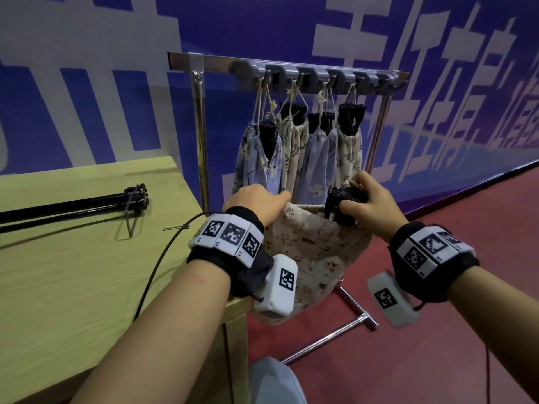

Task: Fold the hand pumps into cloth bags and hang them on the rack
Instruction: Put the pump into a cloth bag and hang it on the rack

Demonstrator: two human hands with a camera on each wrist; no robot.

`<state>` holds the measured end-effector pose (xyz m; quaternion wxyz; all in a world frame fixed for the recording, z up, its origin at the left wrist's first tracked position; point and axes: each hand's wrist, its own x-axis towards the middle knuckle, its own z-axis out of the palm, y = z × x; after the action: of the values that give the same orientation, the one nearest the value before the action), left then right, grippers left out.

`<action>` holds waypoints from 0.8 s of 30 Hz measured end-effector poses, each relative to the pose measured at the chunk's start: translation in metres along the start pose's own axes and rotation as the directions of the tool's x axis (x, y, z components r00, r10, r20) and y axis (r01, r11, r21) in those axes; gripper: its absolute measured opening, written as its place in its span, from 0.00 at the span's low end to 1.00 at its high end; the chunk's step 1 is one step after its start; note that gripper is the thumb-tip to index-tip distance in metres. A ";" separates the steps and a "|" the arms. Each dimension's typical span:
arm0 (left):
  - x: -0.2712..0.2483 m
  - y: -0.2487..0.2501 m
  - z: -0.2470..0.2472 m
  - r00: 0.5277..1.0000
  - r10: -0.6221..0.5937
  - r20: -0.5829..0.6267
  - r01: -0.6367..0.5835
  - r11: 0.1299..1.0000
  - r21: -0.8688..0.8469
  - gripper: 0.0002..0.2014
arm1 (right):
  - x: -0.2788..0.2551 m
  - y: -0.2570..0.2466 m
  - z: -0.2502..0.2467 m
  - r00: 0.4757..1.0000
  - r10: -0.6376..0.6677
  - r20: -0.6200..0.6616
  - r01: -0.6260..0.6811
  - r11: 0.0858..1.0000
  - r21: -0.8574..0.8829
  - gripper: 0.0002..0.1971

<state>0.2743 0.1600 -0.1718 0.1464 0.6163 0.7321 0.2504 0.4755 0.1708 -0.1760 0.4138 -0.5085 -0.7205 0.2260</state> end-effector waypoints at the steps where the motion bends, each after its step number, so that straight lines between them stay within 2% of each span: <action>1: 0.001 -0.001 -0.001 1.000 -0.014 -0.008 0.014 1.000 -0.024 0.25 | 0.000 0.002 0.001 1.000 -0.009 -0.005 0.009 1.000 -0.006 0.16; 4: -0.001 -0.002 -0.002 0.999 -0.041 0.003 0.041 0.996 -0.074 0.24 | -0.002 0.005 0.007 1.000 -0.022 -0.008 0.022 0.999 -0.029 0.15; 7: -0.001 -0.002 -0.003 0.998 -0.054 0.025 0.055 0.997 -0.046 0.17 | -0.003 0.003 0.013 0.998 -0.070 -0.010 0.069 0.996 -0.064 0.15; 8: -0.001 -0.002 -0.003 0.997 -0.060 0.052 0.061 0.998 -0.022 0.15 | -0.002 0.002 0.014 0.996 -0.085 -0.009 0.084 0.993 -0.085 0.15; 10: -0.002 -0.003 -0.003 0.989 -0.083 0.121 0.079 0.996 0.034 0.16 | -0.001 0.001 0.017 0.994 -0.110 0.010 0.110 0.982 -0.157 0.17; 13: -0.004 -0.001 -0.004 0.961 -0.087 0.261 0.043 0.985 0.169 0.14 | -0.001 0.004 0.020 0.990 -0.122 0.078 0.139 0.944 -0.298 0.18; 14: -0.005 0.000 -0.004 0.952 -0.090 0.294 0.040 0.984 0.173 0.12 | -0.002 0.006 0.021 0.988 -0.116 0.103 0.144 0.931 -0.335 0.19; 17: -0.004 0.001 0.000 0.931 -0.108 0.348 0.056 0.986 0.158 0.18 | -0.006 0.011 0.021 0.983 -0.112 0.147 0.164 0.897 -0.410 0.18; 20: 0.000 -0.001 0.002 0.944 -0.068 0.323 0.045 0.996 0.078 0.17 | -0.006 0.012 0.017 0.983 -0.111 0.148 0.170 0.857 -0.487 0.18; 22: -0.001 0.002 0.004 0.921 -0.040 0.387 0.018 0.998 0.062 0.13 | -0.002 0.012 0.011 0.987 -0.096 0.125 0.147 0.844 -0.516 0.18; 24: -0.003 0.006 0.008 0.874 -0.010 0.485 -0.019 0.998 0.056 0.10 | 0.004 0.009 0.005 0.991 -0.091 0.102 0.131 0.846 -0.518 0.18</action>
<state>0.2835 0.1592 -0.1755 0.3065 0.6653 0.6775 0.0666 0.4757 0.1782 -0.1846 0.2456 -0.5507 -0.7976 0.0159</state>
